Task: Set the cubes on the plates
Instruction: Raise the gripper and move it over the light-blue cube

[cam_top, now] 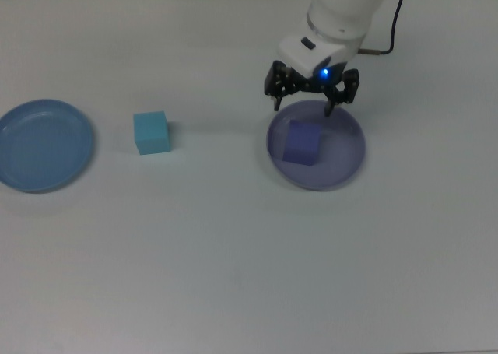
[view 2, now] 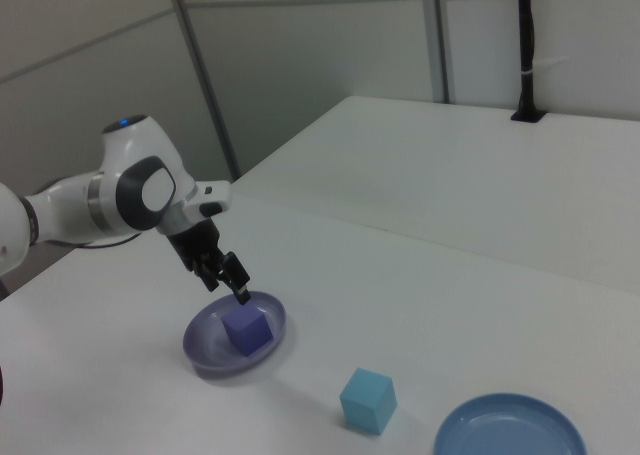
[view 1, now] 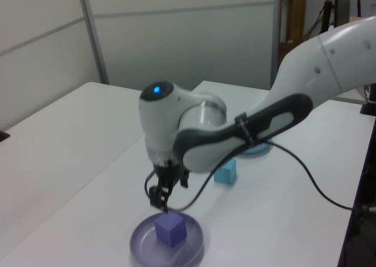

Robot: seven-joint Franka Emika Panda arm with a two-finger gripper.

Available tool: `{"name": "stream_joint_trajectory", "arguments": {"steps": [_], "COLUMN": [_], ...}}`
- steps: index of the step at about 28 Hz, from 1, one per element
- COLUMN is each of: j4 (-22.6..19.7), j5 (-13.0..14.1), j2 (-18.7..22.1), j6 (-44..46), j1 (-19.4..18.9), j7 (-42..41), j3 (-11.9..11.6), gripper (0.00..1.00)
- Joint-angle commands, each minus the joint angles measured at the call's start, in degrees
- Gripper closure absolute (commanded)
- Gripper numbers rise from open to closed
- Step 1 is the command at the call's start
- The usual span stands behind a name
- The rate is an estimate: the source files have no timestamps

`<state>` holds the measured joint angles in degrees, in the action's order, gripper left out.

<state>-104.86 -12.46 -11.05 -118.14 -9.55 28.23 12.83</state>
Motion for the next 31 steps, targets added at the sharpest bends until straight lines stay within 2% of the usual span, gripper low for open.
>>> {"name": "stream_joint_trajectory", "arguments": {"steps": [1,3,5,9,10,11,14,15,19,24,25,31], "j4": [1.41,1.5,0.97,-0.08,-0.26,-0.26,-0.35,-0.35,-0.35,-0.61,-1.13,-1.31], "j5": [3.23,3.58,4.81,10.43,12.09,12.46,12.46,12.37,11.85,7.99,6.5,3.42], "j2": [2.26,2.17,1.74,1.3,1.03,0.95,0.68,-0.1,-0.37,-0.9,-1.77,-4.58], "j6": [3.8,3.89,3.71,3.54,3.36,3.36,3.27,3.18,3.27,3.18,3.01,1.0], "j1": [5.32,6.2,6.82,9.36,11.63,12.44,13.67,14.46,15.78,17.02,17.02,17.89], "j7": [-0.81,-2.65,-7.21,-15.12,-18.18,-19.26,-21.02,-22.07,-23.92,-24.63,-24.63,-24.63], "j3": [-0.27,-0.61,-2.81,-3.69,-3.69,-3.69,-3.87,-4.83,-5.71,-6.68,-7.03,-7.38], "gripper": [0.0,0.0,0.0,0.0,0.0,0.0,0.0,0.0,0.0,0.0,0.0,0.0]}}
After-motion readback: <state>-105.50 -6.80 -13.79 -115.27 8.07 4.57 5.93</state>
